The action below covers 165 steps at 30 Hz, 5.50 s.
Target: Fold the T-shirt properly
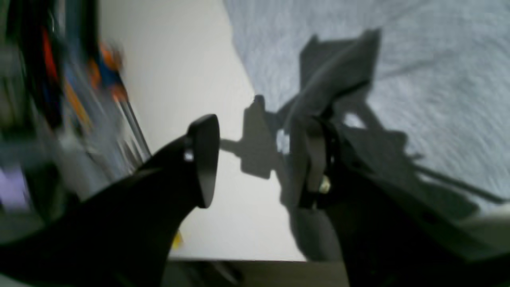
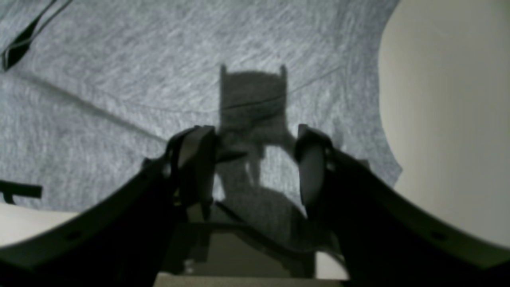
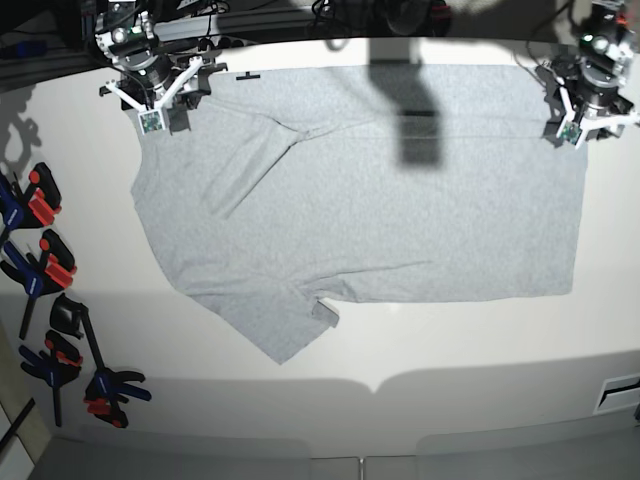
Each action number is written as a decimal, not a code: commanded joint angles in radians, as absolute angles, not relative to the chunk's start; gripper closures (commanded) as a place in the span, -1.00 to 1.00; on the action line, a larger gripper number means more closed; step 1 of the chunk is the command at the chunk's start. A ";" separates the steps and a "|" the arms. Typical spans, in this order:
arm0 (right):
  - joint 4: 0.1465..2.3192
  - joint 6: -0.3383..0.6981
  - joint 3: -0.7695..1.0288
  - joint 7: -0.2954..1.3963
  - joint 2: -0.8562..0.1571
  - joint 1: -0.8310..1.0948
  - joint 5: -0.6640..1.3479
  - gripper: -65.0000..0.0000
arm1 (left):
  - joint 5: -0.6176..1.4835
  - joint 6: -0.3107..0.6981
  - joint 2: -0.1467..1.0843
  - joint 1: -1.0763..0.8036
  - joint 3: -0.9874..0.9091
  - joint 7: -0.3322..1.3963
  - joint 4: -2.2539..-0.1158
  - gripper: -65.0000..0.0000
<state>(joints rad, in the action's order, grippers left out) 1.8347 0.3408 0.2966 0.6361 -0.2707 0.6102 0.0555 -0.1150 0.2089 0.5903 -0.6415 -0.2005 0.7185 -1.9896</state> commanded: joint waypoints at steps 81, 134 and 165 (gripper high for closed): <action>1.853 0.334 0.303 0.610 -0.280 0.612 0.056 0.03 | -0.123 0.233 0.718 -0.504 -0.209 0.597 -1.800 0.98; 1.924 0.495 -0.458 0.746 -0.471 0.254 -0.204 0.03 | -0.076 -0.422 0.717 -0.499 -0.209 0.659 -2.103 0.64; 1.668 0.437 -0.474 0.757 -0.283 -0.121 -0.128 0.03 | -0.077 -0.419 0.718 -0.499 -0.209 0.659 -2.103 0.64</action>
<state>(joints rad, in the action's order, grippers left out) 1.6459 0.4500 -0.4789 0.7822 -0.2802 -0.1013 -0.1284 -0.0559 -0.4145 0.6987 -0.5011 -0.1982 0.6811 -2.0861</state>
